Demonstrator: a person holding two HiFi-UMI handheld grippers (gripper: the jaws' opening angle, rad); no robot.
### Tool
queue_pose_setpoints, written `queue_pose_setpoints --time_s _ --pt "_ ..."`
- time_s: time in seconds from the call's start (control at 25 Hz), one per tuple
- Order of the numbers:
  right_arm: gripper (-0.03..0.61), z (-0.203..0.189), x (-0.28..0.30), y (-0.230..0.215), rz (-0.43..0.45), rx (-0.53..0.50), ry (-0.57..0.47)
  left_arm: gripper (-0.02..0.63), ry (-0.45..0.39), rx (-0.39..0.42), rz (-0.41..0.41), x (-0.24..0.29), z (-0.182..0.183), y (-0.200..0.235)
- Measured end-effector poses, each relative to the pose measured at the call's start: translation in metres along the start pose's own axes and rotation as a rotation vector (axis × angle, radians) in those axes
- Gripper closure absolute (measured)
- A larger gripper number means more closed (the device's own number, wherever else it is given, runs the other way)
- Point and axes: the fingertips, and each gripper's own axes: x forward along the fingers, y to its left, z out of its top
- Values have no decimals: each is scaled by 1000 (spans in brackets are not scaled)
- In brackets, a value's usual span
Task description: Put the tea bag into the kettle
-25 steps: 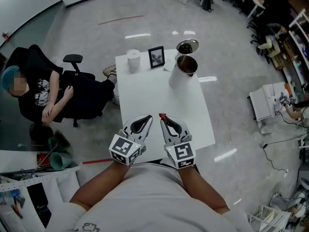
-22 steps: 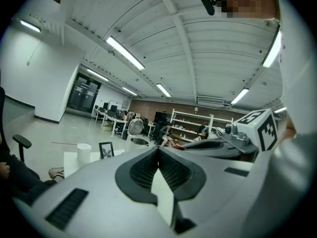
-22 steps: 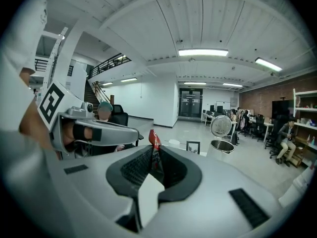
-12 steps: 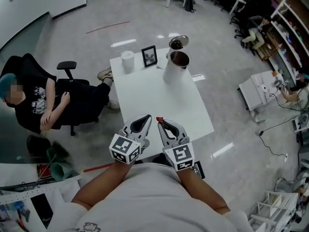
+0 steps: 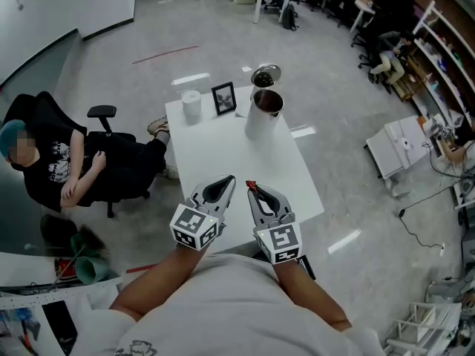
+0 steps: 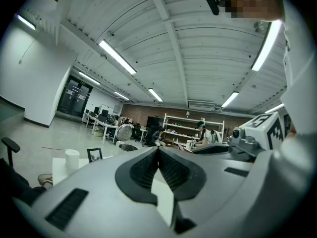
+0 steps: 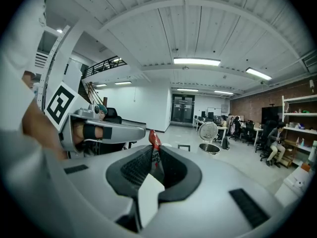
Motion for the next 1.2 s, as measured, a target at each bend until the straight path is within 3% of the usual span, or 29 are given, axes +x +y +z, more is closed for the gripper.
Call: queue_pose_setpoints --time_s 0.4,0.84,1.2 --pt "531 -7 3 -100 86 27 -32 603 33 -17 102 86 -10 -19" --pt "531 -29 -2 -219 269 -6 -23 603 5 -52 270 196 -22 -53" --pt "531 -53 20 -224 372 25 18 603 30 -38 364 206 -31 -39"
